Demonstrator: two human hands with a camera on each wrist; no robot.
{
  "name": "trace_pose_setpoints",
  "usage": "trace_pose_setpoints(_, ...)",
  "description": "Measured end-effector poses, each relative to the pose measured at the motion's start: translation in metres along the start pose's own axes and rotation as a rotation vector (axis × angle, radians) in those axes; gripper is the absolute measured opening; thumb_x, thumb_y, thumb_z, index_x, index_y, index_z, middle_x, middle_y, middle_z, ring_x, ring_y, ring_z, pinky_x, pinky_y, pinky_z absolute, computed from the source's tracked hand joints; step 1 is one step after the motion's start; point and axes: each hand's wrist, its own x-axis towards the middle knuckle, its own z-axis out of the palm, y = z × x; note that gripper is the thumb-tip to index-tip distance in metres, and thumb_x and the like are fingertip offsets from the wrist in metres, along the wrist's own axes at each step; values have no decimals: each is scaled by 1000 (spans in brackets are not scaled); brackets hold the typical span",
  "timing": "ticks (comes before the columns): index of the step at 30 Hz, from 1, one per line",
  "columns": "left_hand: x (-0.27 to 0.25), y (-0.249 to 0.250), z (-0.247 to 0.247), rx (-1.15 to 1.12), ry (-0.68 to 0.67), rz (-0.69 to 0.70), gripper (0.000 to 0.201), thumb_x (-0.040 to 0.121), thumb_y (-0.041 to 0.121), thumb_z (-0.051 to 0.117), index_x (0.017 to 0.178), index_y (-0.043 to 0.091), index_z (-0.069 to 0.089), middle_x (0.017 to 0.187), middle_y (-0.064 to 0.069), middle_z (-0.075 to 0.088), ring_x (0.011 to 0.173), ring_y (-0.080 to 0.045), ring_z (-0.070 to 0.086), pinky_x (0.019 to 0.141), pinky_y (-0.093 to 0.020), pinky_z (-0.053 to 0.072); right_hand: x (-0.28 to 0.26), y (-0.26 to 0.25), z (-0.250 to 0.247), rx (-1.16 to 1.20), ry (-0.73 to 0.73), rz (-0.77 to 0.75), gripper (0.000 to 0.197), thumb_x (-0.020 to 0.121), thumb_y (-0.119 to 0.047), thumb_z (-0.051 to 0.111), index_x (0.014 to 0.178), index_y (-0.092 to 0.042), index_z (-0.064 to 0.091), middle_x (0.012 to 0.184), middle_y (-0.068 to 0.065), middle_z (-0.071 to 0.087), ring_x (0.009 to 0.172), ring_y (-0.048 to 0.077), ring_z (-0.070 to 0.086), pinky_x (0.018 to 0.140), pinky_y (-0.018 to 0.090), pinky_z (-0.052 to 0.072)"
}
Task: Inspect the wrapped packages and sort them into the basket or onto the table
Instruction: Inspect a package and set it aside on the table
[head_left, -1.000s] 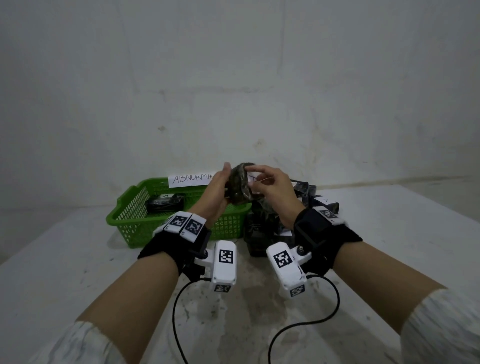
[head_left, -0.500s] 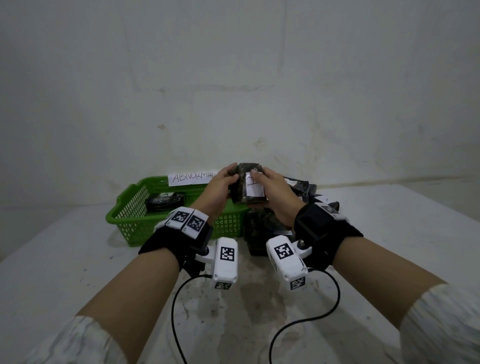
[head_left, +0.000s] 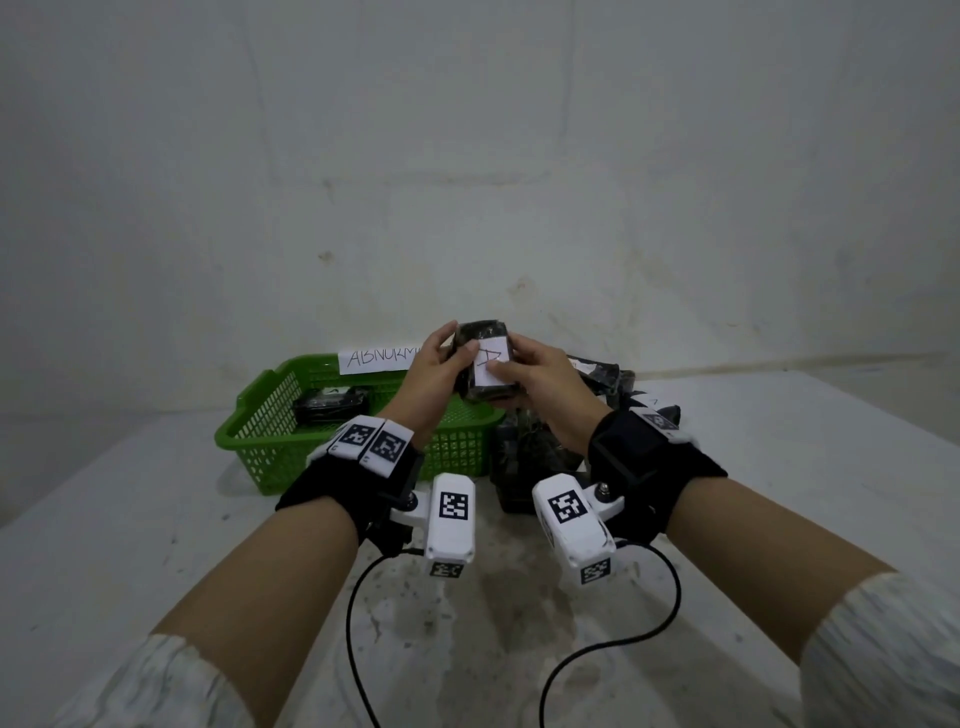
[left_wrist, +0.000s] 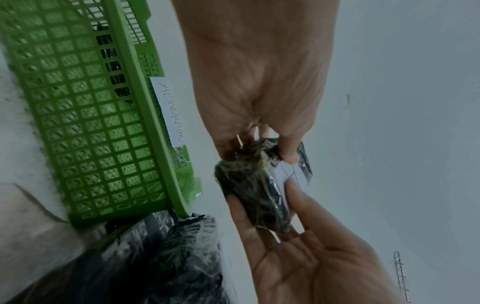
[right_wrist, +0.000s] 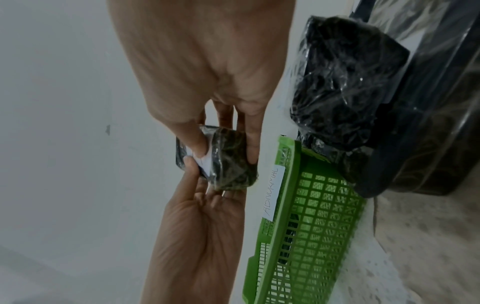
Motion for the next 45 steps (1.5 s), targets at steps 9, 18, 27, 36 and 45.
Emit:
trace_pose_setpoints(9, -6, -7, 1, 53, -68, 11, 41, 96, 9, 49, 135, 1, 44, 128, -19, 58, 108, -28, 60, 90, -32, 50, 3, 3, 0, -55, 26, -34, 46, 90, -2, 60, 134, -12, 54, 117, 12, 66, 98, 21, 65, 82, 28, 55)
trace_pose_setpoints(18, -10, -5, 1, 90, 48, 59, 42, 96, 7, 50, 134, 9, 33, 107, -8, 54, 89, -17, 60, 67, -21, 54, 1, 5, -1, -74, 76, -40, 42, 91, -26, 64, 131, -16, 53, 110, 7, 64, 99, 20, 64, 85, 31, 52)
trace_pose_setpoints(27, -22, 8, 13, 40, -113, -21, 40, 101, 37, 34, 125, 11, 52, 115, -8, 61, 105, -21, 60, 91, -39, 52, 4, 8, -1, -260, 114, -3, 46, 99, -38, 47, 139, -23, 30, 138, 7, 33, 118, 25, 50, 95, 32, 47)
trace_pose_setpoints(36, -20, 5, 22, 263, -42, 64, 52, 99, 25, 46, 147, 15, 30, 143, -10, 44, 128, -23, 47, 106, -39, 41, 1, 8, 5, -259, 156, -49, 38, 105, -28, 35, 139, -13, 40, 130, 4, 54, 116, 19, 55, 94, 36, 50)
trace_pose_setpoints(45, -18, 0, 17, 300, -48, 119, 36, 98, 14, 47, 134, 12, 50, 120, -7, 62, 106, -19, 61, 84, -28, 55, -4, 1, 3, -148, 86, -29, 31, 104, -18, 38, 134, -16, 48, 122, 1, 60, 108, 15, 61, 90, 35, 55)
